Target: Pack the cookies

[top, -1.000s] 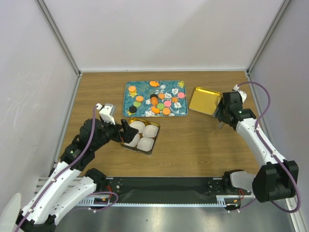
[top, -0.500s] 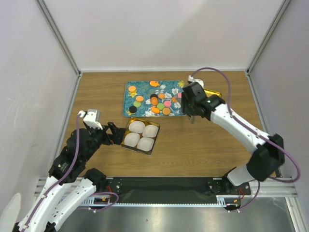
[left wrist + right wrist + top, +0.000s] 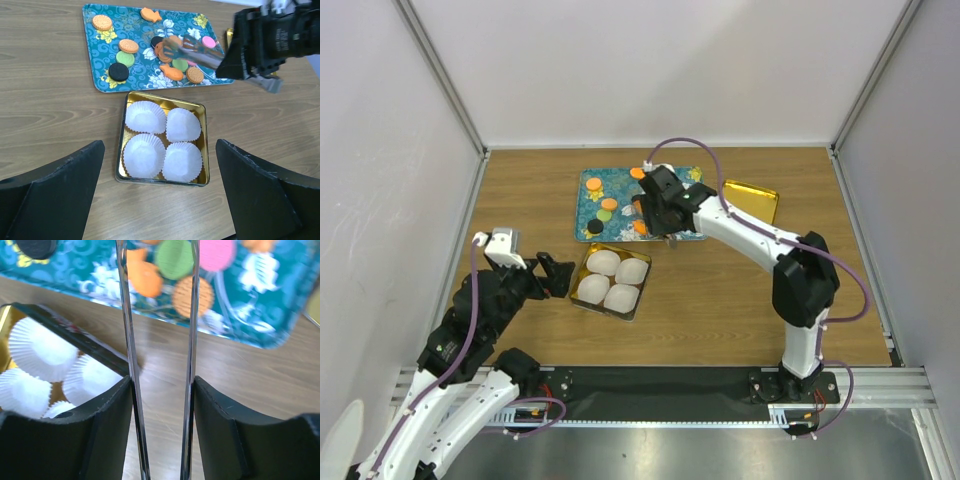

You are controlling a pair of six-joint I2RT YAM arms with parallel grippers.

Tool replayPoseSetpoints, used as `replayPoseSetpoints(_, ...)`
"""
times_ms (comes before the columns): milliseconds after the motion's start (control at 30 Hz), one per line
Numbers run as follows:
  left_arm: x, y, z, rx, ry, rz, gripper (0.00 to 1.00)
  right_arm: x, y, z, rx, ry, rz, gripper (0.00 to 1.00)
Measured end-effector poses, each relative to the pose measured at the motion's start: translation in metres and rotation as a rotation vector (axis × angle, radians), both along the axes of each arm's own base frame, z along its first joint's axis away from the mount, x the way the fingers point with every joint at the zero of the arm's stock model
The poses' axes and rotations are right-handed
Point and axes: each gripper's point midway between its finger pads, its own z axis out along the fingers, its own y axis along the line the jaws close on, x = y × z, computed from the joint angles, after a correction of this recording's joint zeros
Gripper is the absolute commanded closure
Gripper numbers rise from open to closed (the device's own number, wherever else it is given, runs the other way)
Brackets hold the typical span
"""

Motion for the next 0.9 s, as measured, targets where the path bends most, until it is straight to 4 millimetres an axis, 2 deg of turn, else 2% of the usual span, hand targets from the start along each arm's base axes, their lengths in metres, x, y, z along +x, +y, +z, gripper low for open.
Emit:
replayPoseSetpoints(133, 0.0, 0.002, 0.001, -0.001, -0.005, 0.006, 0.0, 0.005, 0.019, -0.011, -0.013, 0.013, 0.037, 0.46)
replayPoseSetpoints(300, -0.001, 0.003, 0.002, -0.004, -0.012, 0.009, 0.0, 0.012, 0.023, -0.024, -0.037, 0.03, 0.035, 0.46)
replayPoseSetpoints(467, -0.001, 0.003, 0.001, -0.003, -0.011, 0.013, 0.0, 0.013, 0.023, -0.025, -0.047, 0.037, 0.039, 0.48)
replayPoseSetpoints(667, -0.001, 0.003, 0.001, -0.003, -0.011, 0.013, 0.0, 0.011, 0.027, -0.028, -0.057, 0.043, 0.054, 0.55)
replayPoseSetpoints(900, -0.001, 0.003, 0.0, -0.002, -0.011, 0.013, 0.0, 0.008, 0.027, -0.032, -0.069, 0.053, 0.06, 0.69)
